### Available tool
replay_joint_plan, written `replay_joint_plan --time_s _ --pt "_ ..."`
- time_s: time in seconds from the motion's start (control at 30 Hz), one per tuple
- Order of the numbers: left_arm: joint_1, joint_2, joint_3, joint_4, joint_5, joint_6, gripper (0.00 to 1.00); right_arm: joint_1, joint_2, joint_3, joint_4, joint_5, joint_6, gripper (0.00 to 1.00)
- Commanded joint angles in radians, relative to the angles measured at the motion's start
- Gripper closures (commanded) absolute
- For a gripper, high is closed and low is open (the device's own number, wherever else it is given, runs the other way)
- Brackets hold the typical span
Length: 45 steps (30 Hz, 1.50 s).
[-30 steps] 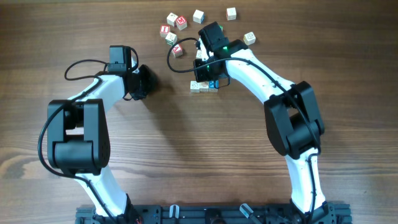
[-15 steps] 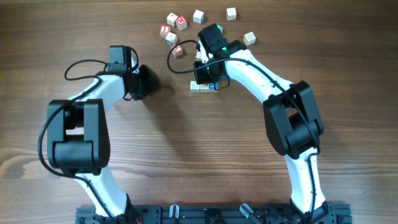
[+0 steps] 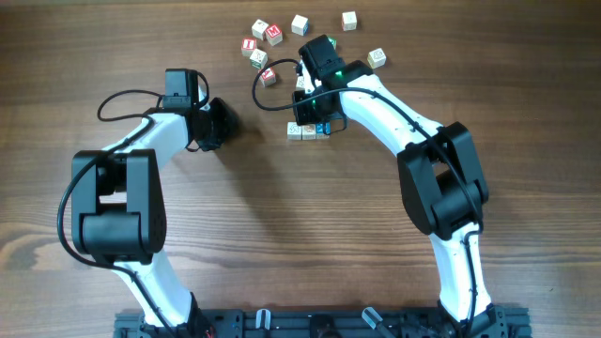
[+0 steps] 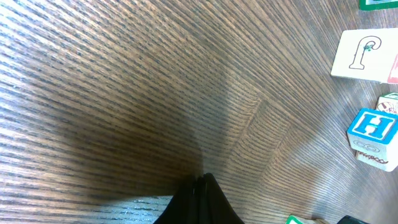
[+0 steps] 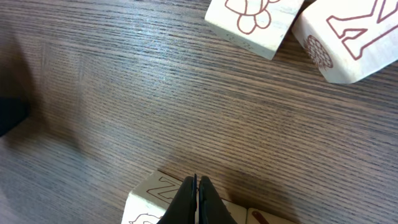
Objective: Form a horizontal line
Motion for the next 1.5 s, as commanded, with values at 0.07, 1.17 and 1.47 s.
replay_joint_plan --time_s 0.07,1.17,1.47 --pt "-0.035 0.073 -0.060 -0.032 -0.034 0.066 0.96 -0.006 0.014 0.056 -0.014 0.096 0.026 0.96" --pt "-0.163 0.074 -0.060 0.069 0.088 0.118 0.96 -0.134 -0.002 0.075 -0.369 -0.012 0.056 0.95" --pt "-0.208 0.074 -0.060 0.095 0.083 0.118 0.96 -0.133 -0.002 0.074 -0.384 -0.050 0.056 0.96"
